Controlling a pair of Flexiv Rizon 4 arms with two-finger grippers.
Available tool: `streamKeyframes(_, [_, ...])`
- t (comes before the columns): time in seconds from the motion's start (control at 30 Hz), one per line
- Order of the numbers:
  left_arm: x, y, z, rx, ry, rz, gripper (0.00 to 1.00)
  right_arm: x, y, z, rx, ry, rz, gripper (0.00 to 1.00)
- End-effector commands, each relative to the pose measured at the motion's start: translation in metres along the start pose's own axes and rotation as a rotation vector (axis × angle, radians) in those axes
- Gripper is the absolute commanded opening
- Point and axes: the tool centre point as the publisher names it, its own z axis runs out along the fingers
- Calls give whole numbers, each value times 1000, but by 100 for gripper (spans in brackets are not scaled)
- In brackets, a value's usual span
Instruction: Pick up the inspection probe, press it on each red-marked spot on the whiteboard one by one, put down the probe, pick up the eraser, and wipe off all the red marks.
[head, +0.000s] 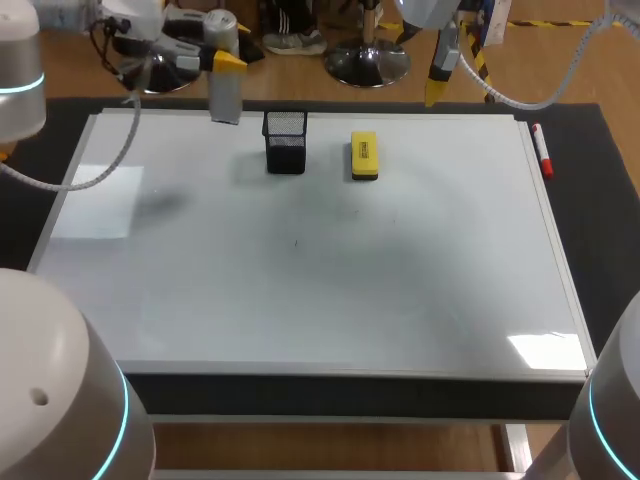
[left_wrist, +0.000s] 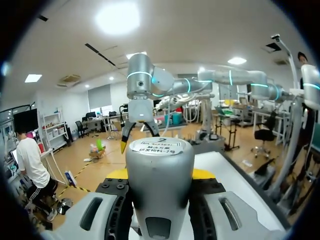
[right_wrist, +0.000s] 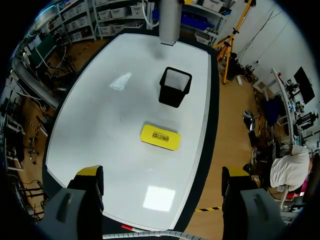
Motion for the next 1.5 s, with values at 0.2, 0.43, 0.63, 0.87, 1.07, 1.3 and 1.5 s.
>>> streamKeyframes(0.2, [-12,-2,26,53,38,-22,0,-1,0,-1,3,4,-1,100])
streamKeyframes(0.43, [-16,2,38,85,41,-45,0,-1,0,-1,3,4,-1,100])
streamKeyframes(0.63, [-20,2,46,114,-8,-57,0,-1,0,-1,3,4,-1,100])
streamKeyframes(0.87, [-23,6,58,130,-16,-66,0,-1,0,-1,3,4,-1,100])
streamKeyframes(1.07, [-24,10,67,136,3,-65,0,-1,0,-1,3,4,-1,100])
streamKeyframes(1.3, [-29,18,75,137,12,-66,0,-1,0,-1,3,4,-1,100])
streamKeyframes(1.5, [-32,25,82,137,24,-68,0,-1,0,-1,3,4,-1,100])
